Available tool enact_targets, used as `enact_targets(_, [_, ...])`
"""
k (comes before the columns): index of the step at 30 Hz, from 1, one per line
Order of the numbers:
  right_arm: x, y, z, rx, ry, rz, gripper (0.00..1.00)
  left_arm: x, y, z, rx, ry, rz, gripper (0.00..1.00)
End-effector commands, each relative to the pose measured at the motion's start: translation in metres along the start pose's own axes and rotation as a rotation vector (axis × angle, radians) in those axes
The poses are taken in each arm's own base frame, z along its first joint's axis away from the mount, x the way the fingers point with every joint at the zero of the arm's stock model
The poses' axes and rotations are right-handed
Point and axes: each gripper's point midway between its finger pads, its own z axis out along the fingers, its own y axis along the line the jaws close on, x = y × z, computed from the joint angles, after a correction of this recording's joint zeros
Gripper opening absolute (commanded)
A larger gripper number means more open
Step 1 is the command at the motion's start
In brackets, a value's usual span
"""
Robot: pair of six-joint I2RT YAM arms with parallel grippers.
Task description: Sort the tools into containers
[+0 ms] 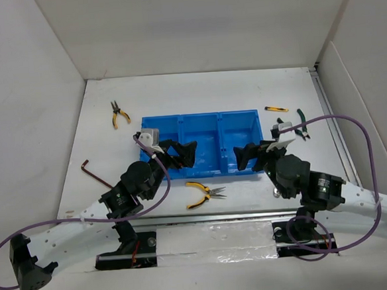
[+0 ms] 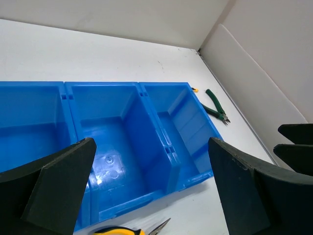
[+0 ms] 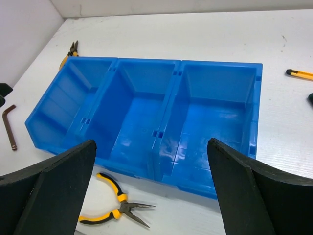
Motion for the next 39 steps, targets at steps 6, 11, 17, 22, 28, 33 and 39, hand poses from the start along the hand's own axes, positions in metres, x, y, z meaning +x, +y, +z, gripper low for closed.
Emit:
enact_targets(6, [-0.039,-0.034,0.000,0.324,-0.098,0.158,1.00,-0.019,-0.003,-0.001,0.001,-0.052,-0.021,0.99])
enact_targets(11, [-0.049,-0.061,0.002,0.488,-0.090,0.278,1.00,-0.017,-0.003,0.000,0.002,-0.050,-0.026,0.99])
enact_targets(17, [-0.068,-0.121,0.023,0.646,-0.107,0.470,1.00,-0.015,-0.005,0.001,0.006,-0.040,-0.025,0.99])
enact_targets(22, [-0.092,-0.167,0.042,0.709,-0.176,0.538,1.00,-0.013,-0.006,0.002,0.011,-0.042,-0.028,0.99])
enact_targets(28, [-0.075,-0.256,0.072,0.909,-0.064,0.580,1.00,-0.010,-0.003,0.005,-0.016,-0.026,-0.015,0.99])
enact_targets(33, [-0.050,-0.307,0.079,1.078,0.025,0.694,0.99,-0.009,-0.004,0.005,-0.001,-0.028,-0.020,0.99])
enact_targets(39, [-0.003,-0.324,0.118,1.082,0.152,0.814,0.98,-0.005,-0.009,0.007,0.016,-0.010,-0.015,0.99])
